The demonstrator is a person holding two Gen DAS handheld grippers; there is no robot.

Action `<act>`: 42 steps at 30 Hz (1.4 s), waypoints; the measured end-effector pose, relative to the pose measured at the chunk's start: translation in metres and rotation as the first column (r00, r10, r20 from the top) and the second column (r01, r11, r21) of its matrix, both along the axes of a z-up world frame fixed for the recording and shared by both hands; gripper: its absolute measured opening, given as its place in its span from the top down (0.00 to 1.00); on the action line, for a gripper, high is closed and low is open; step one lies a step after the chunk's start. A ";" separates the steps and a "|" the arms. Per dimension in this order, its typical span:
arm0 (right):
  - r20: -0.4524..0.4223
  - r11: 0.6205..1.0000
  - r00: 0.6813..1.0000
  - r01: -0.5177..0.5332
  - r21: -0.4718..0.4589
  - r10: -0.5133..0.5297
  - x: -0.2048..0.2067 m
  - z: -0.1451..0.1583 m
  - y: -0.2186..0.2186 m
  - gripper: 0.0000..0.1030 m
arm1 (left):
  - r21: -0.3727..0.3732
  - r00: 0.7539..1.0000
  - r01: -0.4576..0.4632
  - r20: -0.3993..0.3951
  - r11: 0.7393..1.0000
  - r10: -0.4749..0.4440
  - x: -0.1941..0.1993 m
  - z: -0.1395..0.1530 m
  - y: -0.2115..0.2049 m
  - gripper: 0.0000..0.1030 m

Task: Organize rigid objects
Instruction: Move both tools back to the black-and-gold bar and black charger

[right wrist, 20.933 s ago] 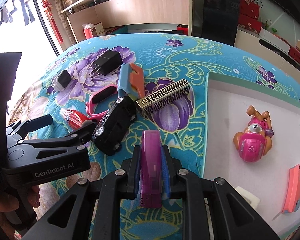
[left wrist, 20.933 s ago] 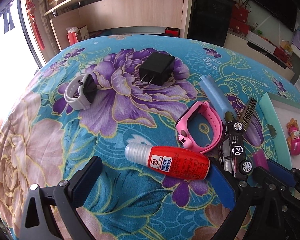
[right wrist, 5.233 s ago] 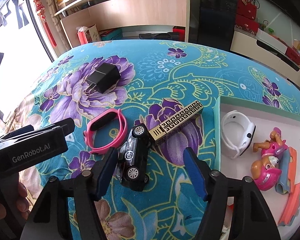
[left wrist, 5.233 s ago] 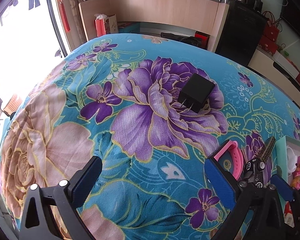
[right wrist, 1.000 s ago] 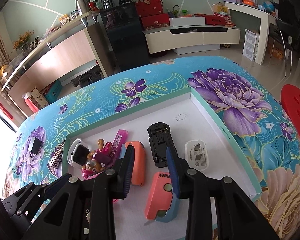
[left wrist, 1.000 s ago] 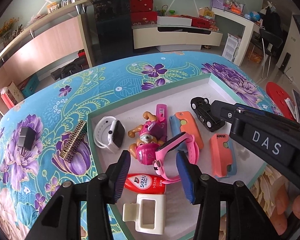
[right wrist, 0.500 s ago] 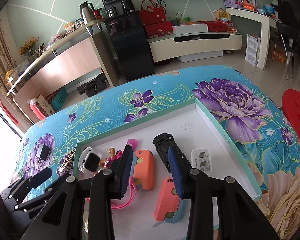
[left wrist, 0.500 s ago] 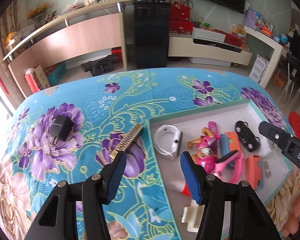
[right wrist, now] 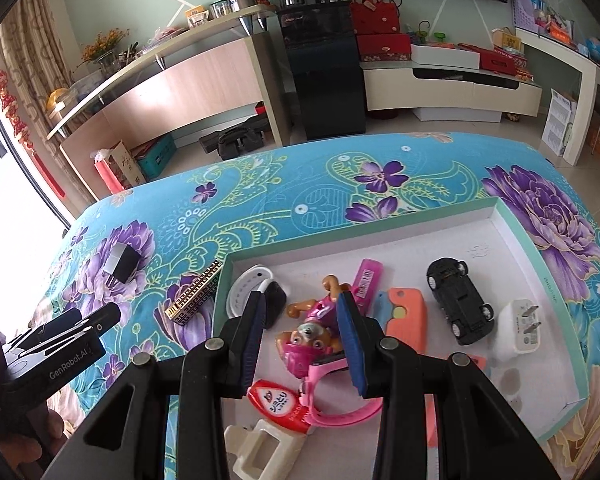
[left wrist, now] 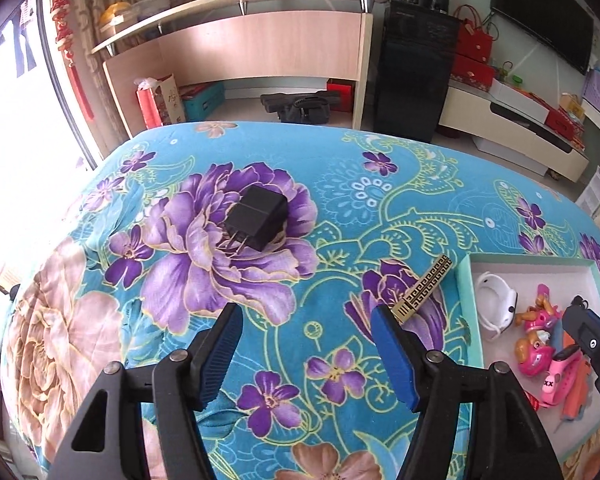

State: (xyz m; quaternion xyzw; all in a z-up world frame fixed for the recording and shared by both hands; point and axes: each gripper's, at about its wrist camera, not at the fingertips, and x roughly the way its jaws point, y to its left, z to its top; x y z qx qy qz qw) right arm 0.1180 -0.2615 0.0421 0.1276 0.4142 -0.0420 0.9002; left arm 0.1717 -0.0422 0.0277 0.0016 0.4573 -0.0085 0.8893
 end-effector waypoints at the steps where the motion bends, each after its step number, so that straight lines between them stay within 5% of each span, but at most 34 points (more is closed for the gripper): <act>1: -0.002 1.000 1.000 -0.011 -0.002 0.011 0.002 -0.001 0.005 0.63 | 0.001 1.000 -0.010 0.003 1.000 0.010 0.000 0.001 0.004 0.30; 6: -0.006 0.998 0.998 -0.062 -0.014 0.062 0.012 -0.003 0.031 0.59 | -0.006 0.998 -0.058 0.001 0.998 0.058 0.002 0.000 0.021 0.27; 8: 0.005 0.996 0.996 -0.083 -0.013 0.084 0.014 -0.003 0.040 0.46 | -0.006 0.997 -0.075 -0.004 0.997 0.075 0.003 -0.001 0.029 0.25; 15: 0.019 0.987 0.987 -0.161 -0.026 0.161 0.025 -0.004 0.074 0.44 | 0.010 0.988 -0.154 -0.004 0.988 0.154 0.005 -0.005 0.057 0.16; 20: 0.021 0.983 0.983 -0.180 -0.031 0.181 0.031 -0.009 0.088 0.28 | 0.014 0.982 -0.187 0.009 0.982 0.187 0.004 -0.005 0.071 0.00; 29: 0.007 0.983 0.983 -0.183 -0.033 0.183 0.041 -0.019 0.100 0.19 | 0.002 0.969 -0.245 0.036 0.970 0.244 0.003 -0.006 0.099 0.00; 42: 0.027 0.981 0.982 -0.185 -0.057 0.186 0.051 -0.023 0.115 0.19 | -0.048 0.951 -0.296 0.078 0.954 0.299 0.004 -0.010 0.133 0.00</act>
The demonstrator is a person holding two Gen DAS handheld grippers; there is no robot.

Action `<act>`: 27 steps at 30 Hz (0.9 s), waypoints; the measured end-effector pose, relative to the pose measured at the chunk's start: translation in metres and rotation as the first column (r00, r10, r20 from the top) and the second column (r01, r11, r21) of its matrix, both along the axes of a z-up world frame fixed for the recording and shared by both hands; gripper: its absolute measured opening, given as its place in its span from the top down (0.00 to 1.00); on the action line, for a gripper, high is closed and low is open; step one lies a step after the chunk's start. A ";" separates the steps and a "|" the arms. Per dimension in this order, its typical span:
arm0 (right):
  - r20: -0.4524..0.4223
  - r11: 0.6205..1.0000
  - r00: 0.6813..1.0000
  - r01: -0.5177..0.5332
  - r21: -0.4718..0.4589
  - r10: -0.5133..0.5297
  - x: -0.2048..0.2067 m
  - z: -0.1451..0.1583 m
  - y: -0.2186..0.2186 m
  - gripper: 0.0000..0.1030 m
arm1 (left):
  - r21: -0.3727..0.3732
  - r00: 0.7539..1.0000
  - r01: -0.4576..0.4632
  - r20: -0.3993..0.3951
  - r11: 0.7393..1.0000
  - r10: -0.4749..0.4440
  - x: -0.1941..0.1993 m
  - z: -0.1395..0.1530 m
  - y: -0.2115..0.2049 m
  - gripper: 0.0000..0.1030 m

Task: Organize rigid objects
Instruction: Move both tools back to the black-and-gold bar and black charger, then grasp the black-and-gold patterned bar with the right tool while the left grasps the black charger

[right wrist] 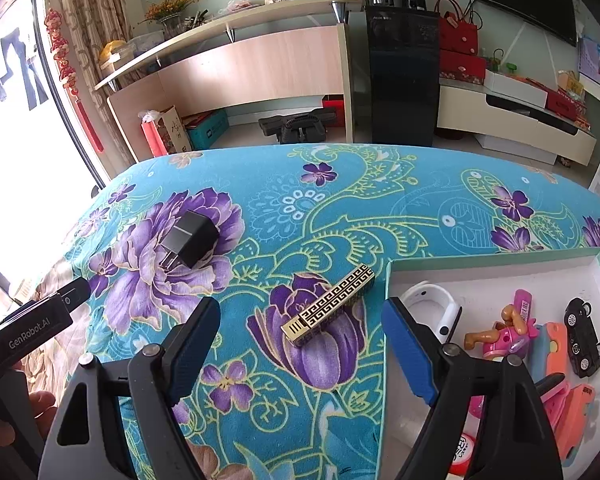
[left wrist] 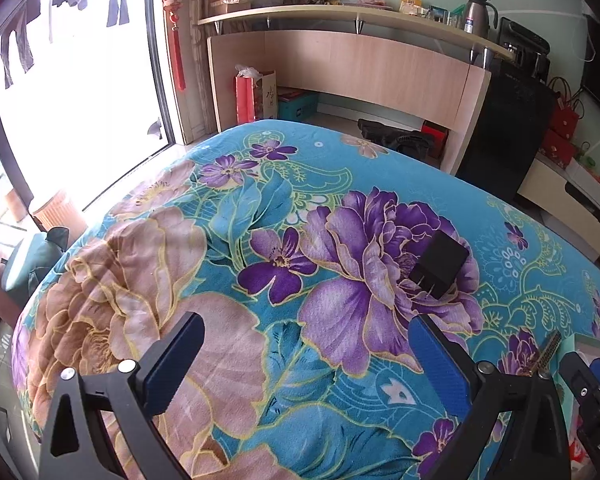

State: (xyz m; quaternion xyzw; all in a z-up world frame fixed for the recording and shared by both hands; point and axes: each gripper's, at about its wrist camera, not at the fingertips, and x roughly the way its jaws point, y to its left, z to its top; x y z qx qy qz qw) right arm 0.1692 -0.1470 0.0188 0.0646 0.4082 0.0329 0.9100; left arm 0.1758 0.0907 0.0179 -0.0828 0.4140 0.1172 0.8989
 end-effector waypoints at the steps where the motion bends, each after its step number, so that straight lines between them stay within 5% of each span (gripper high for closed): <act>1: 0.001 1.000 1.000 0.011 0.001 -0.011 0.000 0.000 -0.002 0.19 | -0.003 1.000 0.007 -0.001 1.000 -0.007 0.001 -0.001 0.000 0.00; 13: 0.020 0.999 0.998 0.053 0.000 -0.053 -0.001 0.002 -0.014 0.20 | -0.021 0.996 0.082 -0.028 0.996 -0.083 0.020 -0.014 0.005 0.00; 19: 0.026 0.999 0.999 0.028 -0.024 -0.027 0.002 0.003 0.000 0.30 | -0.060 0.996 0.083 -0.031 0.995 -0.085 0.027 -0.020 0.012 0.00; 22: -0.012 0.999 1.000 0.014 -0.036 -0.015 0.009 -0.004 0.010 0.43 | -0.078 0.994 0.101 -0.039 0.992 -0.104 0.032 -0.022 0.009 0.00; 27: -0.084 0.998 0.996 0.018 -0.057 -0.023 0.020 -0.023 0.019 0.45 | -0.091 0.990 0.132 -0.044 0.987 -0.136 0.040 -0.022 0.000 0.00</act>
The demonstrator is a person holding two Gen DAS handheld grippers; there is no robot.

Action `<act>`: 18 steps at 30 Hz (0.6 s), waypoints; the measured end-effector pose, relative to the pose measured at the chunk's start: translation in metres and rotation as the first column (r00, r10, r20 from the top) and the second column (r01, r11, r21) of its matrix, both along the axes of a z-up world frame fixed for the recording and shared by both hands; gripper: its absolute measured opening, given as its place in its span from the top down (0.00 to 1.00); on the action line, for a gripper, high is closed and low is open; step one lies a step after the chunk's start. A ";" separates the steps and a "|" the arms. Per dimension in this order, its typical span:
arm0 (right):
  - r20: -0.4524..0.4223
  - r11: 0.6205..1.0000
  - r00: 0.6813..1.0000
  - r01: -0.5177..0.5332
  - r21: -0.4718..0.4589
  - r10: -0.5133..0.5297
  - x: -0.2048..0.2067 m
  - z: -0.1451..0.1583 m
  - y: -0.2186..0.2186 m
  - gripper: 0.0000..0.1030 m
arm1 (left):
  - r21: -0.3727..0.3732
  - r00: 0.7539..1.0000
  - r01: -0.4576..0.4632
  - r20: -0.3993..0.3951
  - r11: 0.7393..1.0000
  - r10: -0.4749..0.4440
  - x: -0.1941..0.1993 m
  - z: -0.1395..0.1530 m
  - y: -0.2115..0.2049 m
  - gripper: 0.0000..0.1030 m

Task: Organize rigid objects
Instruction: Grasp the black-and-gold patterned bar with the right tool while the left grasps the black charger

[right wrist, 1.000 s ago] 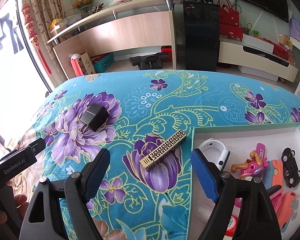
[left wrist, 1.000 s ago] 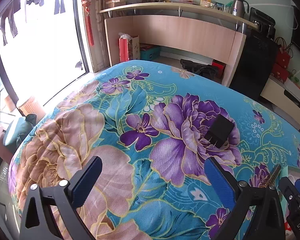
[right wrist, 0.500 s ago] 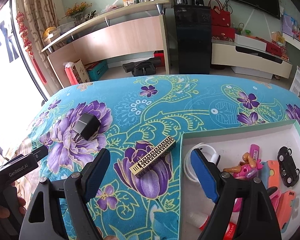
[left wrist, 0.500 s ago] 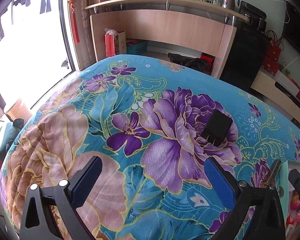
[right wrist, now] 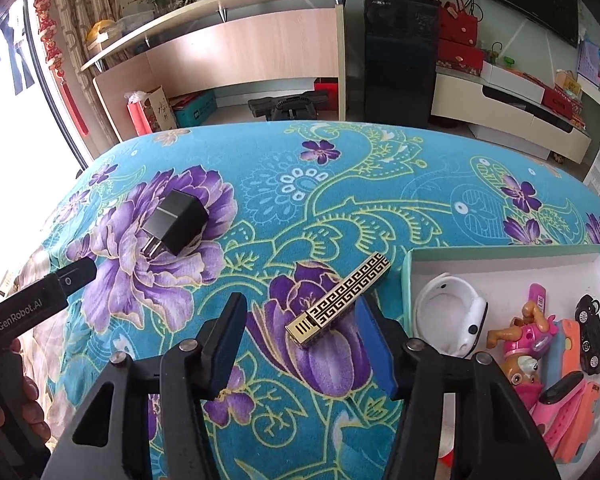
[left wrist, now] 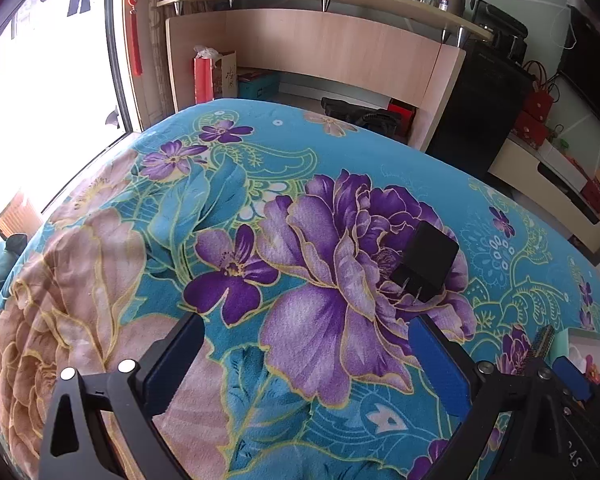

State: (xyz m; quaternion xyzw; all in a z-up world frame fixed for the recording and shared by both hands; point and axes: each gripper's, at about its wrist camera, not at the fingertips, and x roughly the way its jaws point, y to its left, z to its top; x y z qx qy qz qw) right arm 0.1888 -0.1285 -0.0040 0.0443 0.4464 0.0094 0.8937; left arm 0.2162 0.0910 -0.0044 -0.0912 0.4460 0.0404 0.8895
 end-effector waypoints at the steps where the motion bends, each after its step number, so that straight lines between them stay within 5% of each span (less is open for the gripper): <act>1: -0.009 1.000 1.000 0.006 0.004 -0.006 0.001 -0.003 -0.001 0.45 | -0.001 1.000 0.007 -0.002 1.000 -0.007 0.002 0.000 -0.002 0.00; 15: -0.041 0.997 0.996 0.076 0.027 -0.075 0.029 -0.014 -0.009 0.46 | -0.027 0.986 0.166 -0.007 0.986 -0.166 0.048 -0.004 -0.036 0.00; 18: -0.033 0.997 0.996 0.079 0.017 -0.079 0.034 -0.014 -0.011 0.61 | -0.007 0.980 0.197 -0.012 0.980 -0.197 0.056 -0.008 -0.047 0.00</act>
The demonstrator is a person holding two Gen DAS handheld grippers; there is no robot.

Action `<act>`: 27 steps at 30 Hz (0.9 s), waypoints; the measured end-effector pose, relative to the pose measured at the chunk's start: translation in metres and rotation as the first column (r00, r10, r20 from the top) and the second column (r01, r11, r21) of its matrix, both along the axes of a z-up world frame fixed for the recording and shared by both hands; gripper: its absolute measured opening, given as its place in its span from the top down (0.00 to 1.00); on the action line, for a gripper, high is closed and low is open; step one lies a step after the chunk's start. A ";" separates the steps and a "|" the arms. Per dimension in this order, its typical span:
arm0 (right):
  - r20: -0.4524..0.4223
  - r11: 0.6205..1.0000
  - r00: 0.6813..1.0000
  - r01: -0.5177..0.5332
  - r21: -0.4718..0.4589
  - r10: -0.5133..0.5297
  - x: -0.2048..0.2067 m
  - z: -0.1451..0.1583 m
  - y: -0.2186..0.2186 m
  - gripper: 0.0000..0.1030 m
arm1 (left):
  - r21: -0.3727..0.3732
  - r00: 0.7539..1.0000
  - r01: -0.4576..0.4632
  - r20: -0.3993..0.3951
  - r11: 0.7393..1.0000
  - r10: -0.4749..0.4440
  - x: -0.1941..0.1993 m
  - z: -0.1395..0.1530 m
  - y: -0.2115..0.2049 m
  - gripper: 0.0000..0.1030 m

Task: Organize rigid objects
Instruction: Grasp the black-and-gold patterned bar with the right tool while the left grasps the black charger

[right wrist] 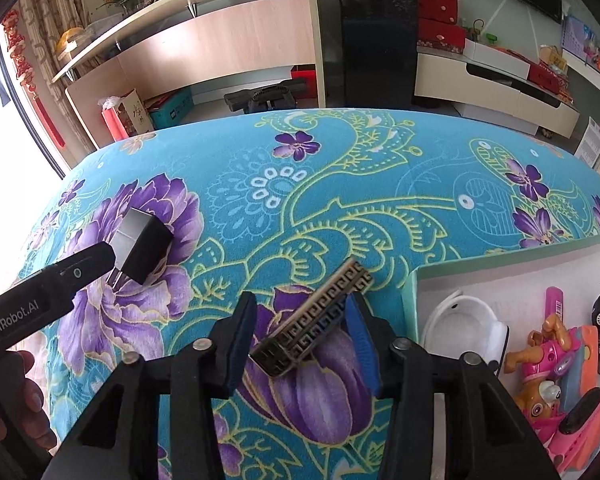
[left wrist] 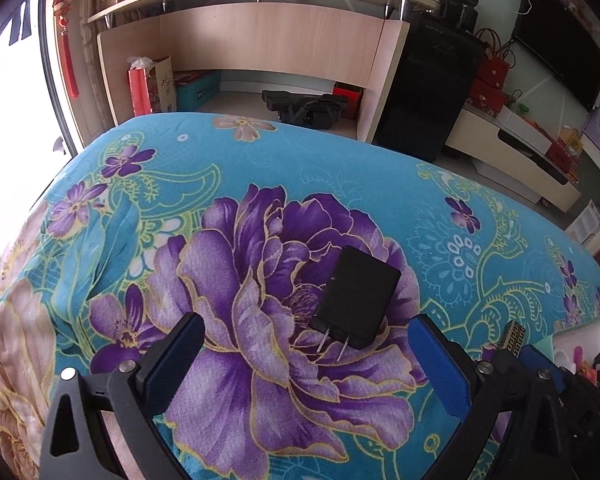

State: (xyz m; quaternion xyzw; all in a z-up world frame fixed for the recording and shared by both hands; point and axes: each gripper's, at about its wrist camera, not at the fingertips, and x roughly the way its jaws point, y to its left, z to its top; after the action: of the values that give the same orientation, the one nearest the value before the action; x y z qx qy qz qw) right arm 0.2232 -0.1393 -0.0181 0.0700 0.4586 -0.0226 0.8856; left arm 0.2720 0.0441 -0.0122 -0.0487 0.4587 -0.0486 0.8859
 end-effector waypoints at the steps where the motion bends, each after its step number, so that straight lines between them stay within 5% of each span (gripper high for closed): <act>1: -0.003 1.000 1.000 -0.001 0.003 0.001 0.002 -0.001 -0.001 0.63 | 0.009 1.000 0.006 0.003 1.000 -0.006 0.002 -0.001 -0.003 0.01; 14: 0.000 1.000 1.000 -0.015 -0.012 0.015 0.010 -0.008 -0.001 0.67 | 0.073 0.997 0.079 -0.030 0.994 -0.077 0.021 -0.020 -0.029 0.35; 17: -0.005 1.000 1.000 -0.020 -0.016 0.020 0.011 -0.010 0.000 0.67 | 0.106 0.996 0.091 -0.036 0.990 -0.087 0.023 -0.022 -0.037 0.55; 27: -0.010 0.999 0.999 -0.043 0.001 0.043 0.005 -0.010 -0.001 0.71 | 0.095 0.999 0.016 -0.046 0.995 -0.012 -0.005 -0.016 -0.028 0.59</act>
State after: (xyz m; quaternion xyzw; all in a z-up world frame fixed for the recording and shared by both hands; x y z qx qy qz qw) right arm 0.2279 -0.1399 -0.0286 0.0603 0.4643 -0.0040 0.8836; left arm 0.2675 0.0161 -0.0278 -0.0041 0.4810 -0.0317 0.8761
